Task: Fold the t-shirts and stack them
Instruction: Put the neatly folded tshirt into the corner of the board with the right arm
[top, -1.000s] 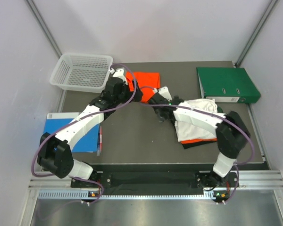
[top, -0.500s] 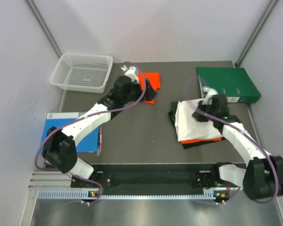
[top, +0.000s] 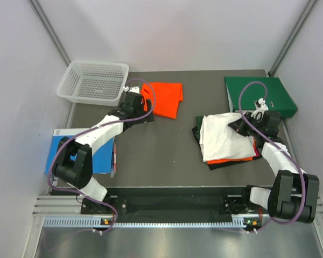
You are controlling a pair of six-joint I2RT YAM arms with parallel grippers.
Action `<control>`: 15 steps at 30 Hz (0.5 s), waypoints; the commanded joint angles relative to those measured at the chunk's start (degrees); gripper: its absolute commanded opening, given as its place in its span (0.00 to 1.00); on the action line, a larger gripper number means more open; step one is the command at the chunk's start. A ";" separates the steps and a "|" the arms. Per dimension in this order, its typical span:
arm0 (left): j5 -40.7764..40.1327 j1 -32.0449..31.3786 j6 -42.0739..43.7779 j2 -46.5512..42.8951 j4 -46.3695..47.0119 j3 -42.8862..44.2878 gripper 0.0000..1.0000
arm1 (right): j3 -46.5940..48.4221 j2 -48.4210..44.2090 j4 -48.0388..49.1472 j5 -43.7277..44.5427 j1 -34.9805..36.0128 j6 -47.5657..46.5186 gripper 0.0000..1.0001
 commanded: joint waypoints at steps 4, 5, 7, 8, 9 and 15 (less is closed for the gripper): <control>-0.86 0.08 -0.02 1.02 -0.43 2.41 0.99 | 1.11 0.89 2.05 -1.47 0.31 -1.31 0.00; -0.94 0.17 0.15 1.02 -0.43 2.59 0.99 | 1.28 2.99 0.75 -0.24 0.31 -1.22 0.00; -1.30 0.08 0.24 0.93 -0.43 2.85 0.99 | 2.16 5.89 -0.14 2.91 0.31 -1.48 0.00; -1.47 0.17 0.42 0.84 -0.43 2.94 0.99 | 2.86 9.48 -2.06 4.33 0.31 -1.74 0.00; -1.65 0.08 0.42 0.84 -0.87 3.20 0.99 | 4.35 11.43 -2.95 5.65 0.31 -1.83 0.00; -2.35 0.08 0.68 0.23 -1.57 3.12 0.99 | 12.35 23.57 -14.73 20.76 0.22 -2.36 0.00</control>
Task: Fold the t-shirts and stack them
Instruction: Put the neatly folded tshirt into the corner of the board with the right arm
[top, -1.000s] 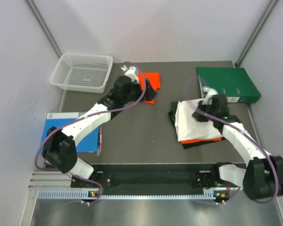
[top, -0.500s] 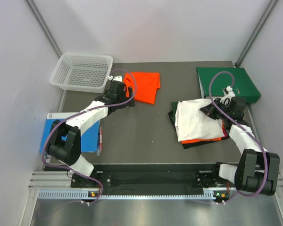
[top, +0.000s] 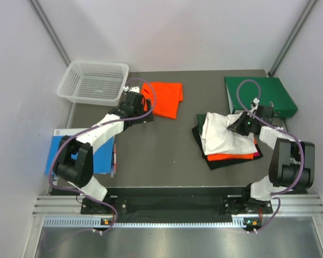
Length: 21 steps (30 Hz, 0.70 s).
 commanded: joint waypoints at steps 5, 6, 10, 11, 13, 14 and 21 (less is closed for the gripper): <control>-1.59 0.08 0.51 -0.58 -0.33 1.89 0.99 | 5.15 5.94 -9.23 17.56 0.09 -2.21 0.00; -1.68 -0.01 0.59 -0.41 -0.24 1.98 0.99 | 5.07 5.50 -9.06 17.03 0.09 -2.38 0.00; -2.46 -0.01 0.77 -0.14 -0.50 2.07 0.99 | 4.89 -1.50 -9.58 15.27 2.02 -5.27 0.00; -2.64 0.08 0.77 -0.23 -0.42 1.98 0.99 | 5.06 -3.18 -11.15 16.05 3.59 -5.72 0.00; -2.64 0.08 0.86 -0.14 -0.42 2.07 0.99 | 5.42 -8.26 -12.48 17.29 5.26 -6.68 0.02; -2.56 0.08 0.77 -0.06 -0.33 2.07 0.99 | 5.33 -9.87 -13.18 17.20 6.58 -6.60 0.02; -2.12 0.08 0.77 0.21 -0.15 2.15 0.99 | 2.26 -20.07 -12.84 8.42 8.26 -4.06 0.00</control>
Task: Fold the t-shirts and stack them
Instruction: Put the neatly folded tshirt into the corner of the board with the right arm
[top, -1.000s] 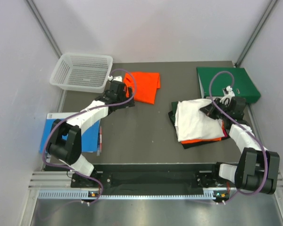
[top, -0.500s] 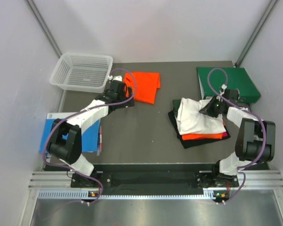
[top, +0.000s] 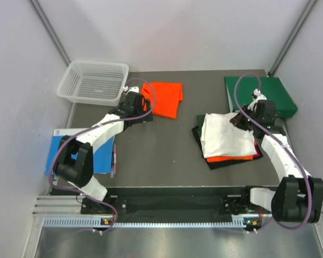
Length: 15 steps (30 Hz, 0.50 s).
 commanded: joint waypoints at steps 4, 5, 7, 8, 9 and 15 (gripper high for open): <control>-0.19 -0.01 0.46 0.82 0.35 2.09 0.99 | -5.69 -2.01 -0.57 -8.15 0.77 2.42 0.00; -0.02 -0.01 0.38 0.82 0.35 2.09 0.99 | -6.48 -1.21 -0.57 -8.68 0.77 2.43 0.00; 0.07 0.08 0.37 1.00 0.35 2.18 0.99 | -8.59 1.33 -0.58 -10.44 0.77 3.04 0.00; 0.07 -0.01 0.37 1.09 0.44 2.09 0.99 | -10.17 2.04 -0.23 -11.49 0.77 3.31 0.00; 0.07 -0.01 0.37 1.00 0.35 2.18 0.99 | -10.88 2.57 0.13 -12.28 0.77 4.35 0.00; -0.01 0.08 0.55 1.53 0.35 2.53 0.99 | -13.34 7.85 -0.57 -9.92 1.82 5.77 0.00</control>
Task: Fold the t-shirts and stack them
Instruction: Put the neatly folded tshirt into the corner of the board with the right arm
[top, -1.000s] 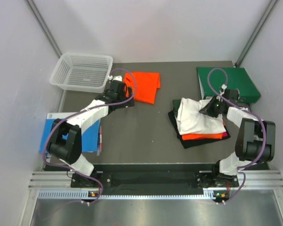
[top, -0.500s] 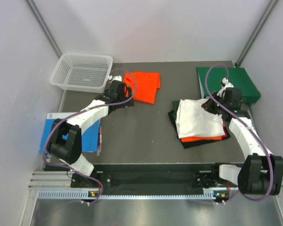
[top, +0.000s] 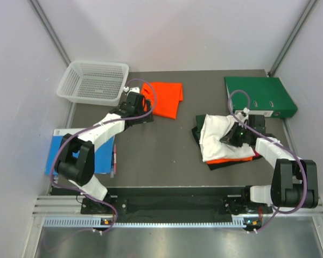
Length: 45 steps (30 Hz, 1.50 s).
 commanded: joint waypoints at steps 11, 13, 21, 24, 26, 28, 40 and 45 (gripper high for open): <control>-2.27 0.08 1.87 1.12 0.11 3.41 0.99 | 12.61 -7.99 -5.73 3.48 11.09 -1.87 0.36; -3.15 0.08 2.13 1.90 0.28 4.37 0.99 | 14.47 -7.29 -3.54 2.16 11.71 -2.57 0.58; -3.68 0.08 2.40 8.40 0.63 9.91 0.99 | 24.57 8.60 11.76 -4.16 14.08 2.16 0.67; -6.05 0.25 2.39 11.22 1.69 12.02 0.99 | 30.55 22.02 17.45 -9.41 15.05 4.88 0.70; -6.32 0.87 3.10 13.41 2.31 14.04 0.99 | 34.14 26.88 20.19 -11.37 15.49 7.17 0.71; -6.67 1.48 3.19 16.21 1.87 17.18 0.99 | 36.53 33.04 22.22 -12.96 15.75 9.28 0.73; -4.92 2.80 4.59 26.77 -2.61 29.68 0.98 | 50.94 49.66 21.97 -9.01 18.38 12.45 0.77; -4.12 2.72 4.07 27.22 -2.62 28.73 0.98 | 59.02 54.84 14.00 -3.93 20.32 11.23 0.80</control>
